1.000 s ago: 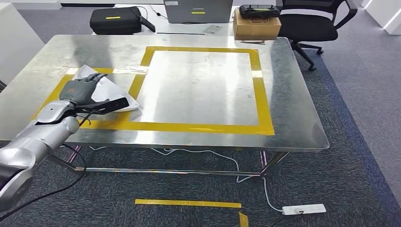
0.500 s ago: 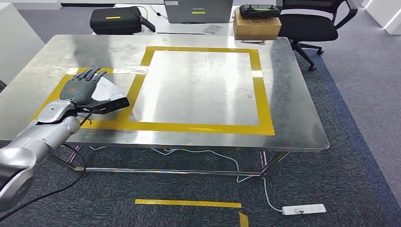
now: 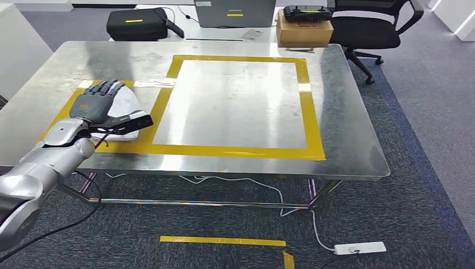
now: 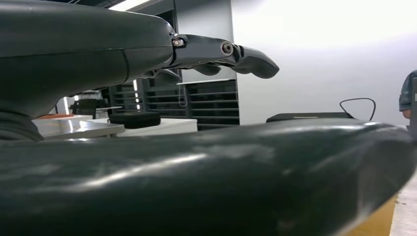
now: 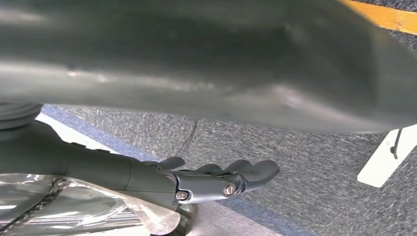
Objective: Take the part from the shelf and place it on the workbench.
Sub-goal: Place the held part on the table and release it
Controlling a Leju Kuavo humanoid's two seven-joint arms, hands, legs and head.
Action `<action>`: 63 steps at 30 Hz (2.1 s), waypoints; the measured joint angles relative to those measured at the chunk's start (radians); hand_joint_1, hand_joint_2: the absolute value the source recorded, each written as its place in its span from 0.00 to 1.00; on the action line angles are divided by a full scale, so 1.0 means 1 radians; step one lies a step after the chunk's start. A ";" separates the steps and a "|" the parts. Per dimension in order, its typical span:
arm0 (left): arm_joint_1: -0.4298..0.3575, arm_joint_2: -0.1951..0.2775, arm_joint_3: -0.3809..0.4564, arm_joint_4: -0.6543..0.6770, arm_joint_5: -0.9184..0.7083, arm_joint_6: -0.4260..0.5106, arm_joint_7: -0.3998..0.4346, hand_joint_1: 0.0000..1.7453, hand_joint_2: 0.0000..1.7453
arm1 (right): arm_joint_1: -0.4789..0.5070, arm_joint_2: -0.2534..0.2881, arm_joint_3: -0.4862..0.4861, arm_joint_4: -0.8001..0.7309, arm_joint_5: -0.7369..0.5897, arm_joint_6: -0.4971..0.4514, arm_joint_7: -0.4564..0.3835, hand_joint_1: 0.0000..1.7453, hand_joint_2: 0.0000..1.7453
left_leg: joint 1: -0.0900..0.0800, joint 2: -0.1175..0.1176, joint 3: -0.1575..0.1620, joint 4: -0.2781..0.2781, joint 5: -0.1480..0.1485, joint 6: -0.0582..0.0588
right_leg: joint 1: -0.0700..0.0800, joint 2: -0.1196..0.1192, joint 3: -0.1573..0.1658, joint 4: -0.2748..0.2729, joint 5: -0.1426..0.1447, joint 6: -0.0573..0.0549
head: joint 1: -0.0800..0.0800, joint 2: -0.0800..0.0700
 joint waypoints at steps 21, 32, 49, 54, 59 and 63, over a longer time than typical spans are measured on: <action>-0.001 0.001 0.012 0.000 -0.012 -0.018 0.007 0.00 0.00 | 0.000 0.000 -0.004 0.000 0.013 -0.012 0.001 0.00 0.00 | 0.000 0.000 0.000 0.000 0.000 0.000 | 0.000 0.000 0.000 0.000 0.000 0.000 | 0.000 0.000; -0.001 0.002 0.012 0.000 -0.017 -0.020 0.007 0.00 0.00 | 0.000 0.000 -0.004 0.000 0.013 -0.014 0.001 0.00 0.00 | 0.000 0.000 0.000 0.000 0.000 0.000 | 0.000 0.000 0.000 0.000 0.000 0.000 | 0.000 0.000; 0.007 0.126 0.066 -0.006 0.016 0.011 0.028 0.00 0.00 | 0.003 0.000 -0.026 0.000 -0.004 -0.023 -0.003 0.00 0.00 | 0.001 0.002 0.000 -0.001 0.000 0.000 | 0.001 0.002 -0.001 0.001 -0.001 -0.002 | 0.000 0.000; 0.038 0.220 0.117 -0.006 0.035 0.041 0.037 0.00 0.00 | 0.008 0.000 -0.041 0.000 -0.008 -0.028 0.001 0.00 0.00 | 0.001 0.003 0.000 -0.001 0.000 -0.001 | 0.001 0.003 -0.002 0.002 -0.002 -0.003 | 0.000 0.000; 0.062 0.265 0.146 -0.005 0.037 0.047 0.038 0.00 0.00 | 0.011 0.000 -0.047 0.000 -0.008 -0.030 0.001 0.00 0.00 | 0.001 0.002 0.000 -0.001 0.000 -0.001 | 0.001 0.000 -0.001 0.002 -0.003 -0.004 | 0.000 0.000; 0.077 0.283 0.162 -0.004 0.035 0.045 0.055 0.00 0.00 | 0.011 0.000 -0.050 0.000 -0.008 -0.030 0.000 0.00 0.00 | 0.001 0.002 0.000 -0.001 -0.001 -0.001 | 0.001 0.001 0.000 0.002 -0.003 -0.004 | 0.000 0.000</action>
